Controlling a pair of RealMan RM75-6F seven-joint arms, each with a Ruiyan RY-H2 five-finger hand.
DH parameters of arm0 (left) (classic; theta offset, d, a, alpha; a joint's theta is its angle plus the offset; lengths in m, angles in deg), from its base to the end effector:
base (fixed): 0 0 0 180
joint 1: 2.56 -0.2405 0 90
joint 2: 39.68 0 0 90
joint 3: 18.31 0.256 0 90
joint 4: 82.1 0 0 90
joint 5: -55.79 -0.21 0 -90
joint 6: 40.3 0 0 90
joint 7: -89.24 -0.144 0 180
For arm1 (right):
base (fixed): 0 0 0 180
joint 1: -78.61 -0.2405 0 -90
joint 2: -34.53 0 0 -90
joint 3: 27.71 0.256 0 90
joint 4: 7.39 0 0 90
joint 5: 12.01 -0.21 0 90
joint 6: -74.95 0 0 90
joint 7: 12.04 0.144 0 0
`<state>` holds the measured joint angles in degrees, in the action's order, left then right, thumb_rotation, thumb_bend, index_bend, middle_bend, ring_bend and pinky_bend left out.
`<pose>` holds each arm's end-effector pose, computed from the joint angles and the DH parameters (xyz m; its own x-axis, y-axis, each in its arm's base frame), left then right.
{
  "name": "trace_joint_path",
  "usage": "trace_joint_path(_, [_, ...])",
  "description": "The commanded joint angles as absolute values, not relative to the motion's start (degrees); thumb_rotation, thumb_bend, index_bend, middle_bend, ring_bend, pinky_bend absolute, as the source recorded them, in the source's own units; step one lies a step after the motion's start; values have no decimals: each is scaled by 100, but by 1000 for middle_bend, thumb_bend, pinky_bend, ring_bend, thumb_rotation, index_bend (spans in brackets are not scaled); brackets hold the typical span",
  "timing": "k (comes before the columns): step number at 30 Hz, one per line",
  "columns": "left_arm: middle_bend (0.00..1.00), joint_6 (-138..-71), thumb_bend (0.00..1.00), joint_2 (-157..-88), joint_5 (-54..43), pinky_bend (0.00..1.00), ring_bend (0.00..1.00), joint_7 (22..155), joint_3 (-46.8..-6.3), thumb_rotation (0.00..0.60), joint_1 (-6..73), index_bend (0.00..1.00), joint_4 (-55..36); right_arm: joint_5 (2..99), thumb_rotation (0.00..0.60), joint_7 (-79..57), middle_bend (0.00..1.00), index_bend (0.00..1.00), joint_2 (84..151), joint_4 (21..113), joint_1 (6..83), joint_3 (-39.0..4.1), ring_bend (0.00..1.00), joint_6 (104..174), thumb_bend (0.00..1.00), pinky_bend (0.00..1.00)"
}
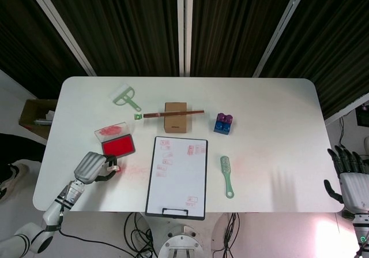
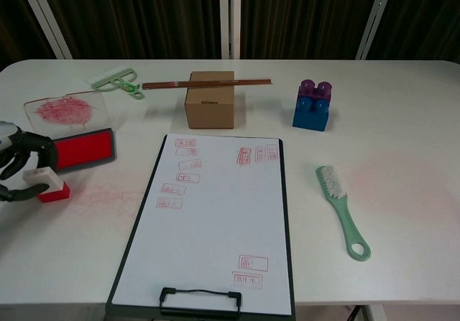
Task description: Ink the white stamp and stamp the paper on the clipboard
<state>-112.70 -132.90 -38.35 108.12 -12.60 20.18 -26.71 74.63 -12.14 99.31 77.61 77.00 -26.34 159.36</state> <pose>-0.3047 0.2523 -0.0080 0.3511 0.2845 0.8921 0.8970 -0.3753 -0.2334 -0.3458 -0.1581 0.1634 0.5002 -0.0596 0.8638 -0.8637 0.0363 0.5027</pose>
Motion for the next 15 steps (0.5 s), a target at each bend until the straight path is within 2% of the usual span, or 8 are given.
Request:
trace_joint_path(1, [582, -11278, 283, -13301, -3847, 832, 728, 10808, -1256, 600, 2016, 557, -2699, 7460, 600, -1215, 0, 0, 9927, 7767, 7700, -2632, 0, 15934, 297, 0])
trace_joint_path(15, [527, -11261, 262, -13277, -3845, 823, 714, 10813, -1254, 600, 2009, 492, -2743, 7478, 600, -1286, 0, 0, 9910, 7833, 7681, -2630, 0, 15925, 296, 0])
